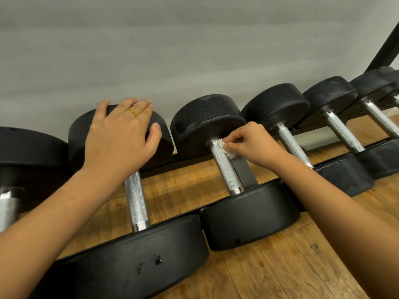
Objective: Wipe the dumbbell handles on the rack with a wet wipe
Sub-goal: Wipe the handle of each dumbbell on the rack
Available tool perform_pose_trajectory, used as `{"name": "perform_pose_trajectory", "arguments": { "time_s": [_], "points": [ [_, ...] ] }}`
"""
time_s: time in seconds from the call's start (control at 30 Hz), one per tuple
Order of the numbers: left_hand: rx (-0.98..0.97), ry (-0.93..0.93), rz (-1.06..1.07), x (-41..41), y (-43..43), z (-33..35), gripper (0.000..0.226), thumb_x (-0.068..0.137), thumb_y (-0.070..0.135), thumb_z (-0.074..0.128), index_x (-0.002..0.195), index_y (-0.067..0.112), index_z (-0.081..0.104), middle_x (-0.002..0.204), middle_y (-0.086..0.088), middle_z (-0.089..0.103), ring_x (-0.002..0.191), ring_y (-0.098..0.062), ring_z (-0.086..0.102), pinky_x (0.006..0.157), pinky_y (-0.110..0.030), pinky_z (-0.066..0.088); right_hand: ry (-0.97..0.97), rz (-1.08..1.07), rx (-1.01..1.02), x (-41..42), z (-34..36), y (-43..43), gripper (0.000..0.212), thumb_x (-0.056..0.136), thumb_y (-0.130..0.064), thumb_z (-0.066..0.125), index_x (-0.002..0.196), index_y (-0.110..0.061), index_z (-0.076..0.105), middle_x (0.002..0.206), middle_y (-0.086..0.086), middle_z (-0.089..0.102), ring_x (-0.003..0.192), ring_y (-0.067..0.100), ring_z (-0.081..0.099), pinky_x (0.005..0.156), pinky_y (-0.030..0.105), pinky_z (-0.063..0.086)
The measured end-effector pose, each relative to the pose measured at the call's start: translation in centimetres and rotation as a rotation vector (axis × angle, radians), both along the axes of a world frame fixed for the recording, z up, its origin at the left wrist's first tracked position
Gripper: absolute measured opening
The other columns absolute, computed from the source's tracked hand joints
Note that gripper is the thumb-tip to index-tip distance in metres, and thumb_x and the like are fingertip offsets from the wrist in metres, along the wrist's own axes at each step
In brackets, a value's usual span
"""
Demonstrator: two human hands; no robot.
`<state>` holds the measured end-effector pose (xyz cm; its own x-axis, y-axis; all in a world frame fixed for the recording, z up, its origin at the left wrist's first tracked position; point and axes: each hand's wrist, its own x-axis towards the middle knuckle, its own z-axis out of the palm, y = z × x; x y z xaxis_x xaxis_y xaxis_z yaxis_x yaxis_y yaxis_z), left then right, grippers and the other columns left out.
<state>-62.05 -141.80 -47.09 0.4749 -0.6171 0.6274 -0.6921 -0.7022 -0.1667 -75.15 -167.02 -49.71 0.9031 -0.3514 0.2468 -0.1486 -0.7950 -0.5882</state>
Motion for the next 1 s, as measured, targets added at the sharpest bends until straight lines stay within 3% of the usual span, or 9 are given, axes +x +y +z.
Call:
{"name": "perform_pose_trajectory", "arguments": {
  "time_s": [0.1,0.23,0.33,0.43,0.63,0.83,1.0],
  "points": [
    [0.001,0.003,0.003,0.0,-0.1,-0.1,0.057,0.101,0.04,0.037,0.137,0.006,0.064,0.141,-0.011,0.064,0.135,-0.028,0.056,0.116,-0.059,0.033,0.081,0.034,0.026,-0.5,0.2,-0.4,0.009,0.089,-0.011,0.074,0.096,-0.012,0.079,0.091,-0.006,0.076,0.076,0.003,0.071,0.079,0.027,0.061],
    [-0.005,0.0,-0.005,0.0,0.0,-0.1,0.056,0.101,0.039,0.038,0.137,0.005,0.064,0.14,-0.012,0.064,0.135,-0.029,0.056,0.115,-0.059,0.033,-0.06,-0.037,0.023,0.6,-0.4,0.4,0.011,0.091,-0.011,0.071,0.1,-0.009,0.078,0.1,-0.002,0.075,0.08,0.008,0.07,0.077,0.023,0.06],
    [-0.006,0.001,0.0,0.0,0.0,-0.1,0.056,0.101,0.039,0.038,0.138,0.006,0.063,0.141,-0.012,0.063,0.135,-0.029,0.055,0.116,-0.058,0.032,0.06,0.015,0.085,0.3,0.1,-0.3,0.008,0.089,-0.009,0.072,0.095,-0.01,0.079,0.093,0.0,0.076,0.077,0.012,0.073,0.079,0.032,0.062],
    [-0.008,0.003,-0.007,0.1,0.0,-0.1,0.056,0.101,0.04,0.038,0.138,0.005,0.063,0.141,-0.012,0.063,0.135,-0.029,0.055,0.116,-0.058,0.032,0.199,0.105,0.171,-1.3,0.2,-1.2,0.009,0.086,-0.005,0.074,0.084,-0.013,0.078,0.084,-0.001,0.076,0.073,0.014,0.074,0.076,0.03,0.062],
    [-0.018,-0.002,-0.003,-0.1,-0.1,-0.2,0.056,0.1,0.039,0.038,0.138,0.005,0.063,0.142,-0.012,0.063,0.136,-0.029,0.054,0.115,-0.059,0.033,0.08,0.057,0.166,-1.1,-0.6,-0.7,0.005,0.087,-0.009,0.074,0.089,-0.011,0.078,0.084,-0.002,0.075,0.076,0.009,0.073,0.076,0.026,0.061],
    [-0.006,-0.009,0.003,-0.1,-0.1,-0.2,0.055,0.101,0.038,0.039,0.137,0.006,0.064,0.141,-0.011,0.063,0.135,-0.028,0.055,0.116,-0.059,0.033,0.415,0.171,0.204,-3.5,1.2,-0.5,0.004,0.081,-0.008,0.081,0.081,-0.011,0.077,0.08,-0.001,0.076,0.076,0.009,0.073,0.073,0.022,0.06],
    [-0.011,-0.003,-0.001,-0.1,-0.1,-0.1,0.055,0.101,0.039,0.039,0.137,0.005,0.064,0.141,-0.012,0.063,0.135,-0.029,0.055,0.116,-0.059,0.032,0.311,0.108,0.122,-2.6,1.4,0.2,0.008,0.081,-0.01,0.081,0.077,-0.016,0.076,0.08,-0.003,0.076,0.075,0.005,0.072,0.067,0.016,0.056]
  ]
}}
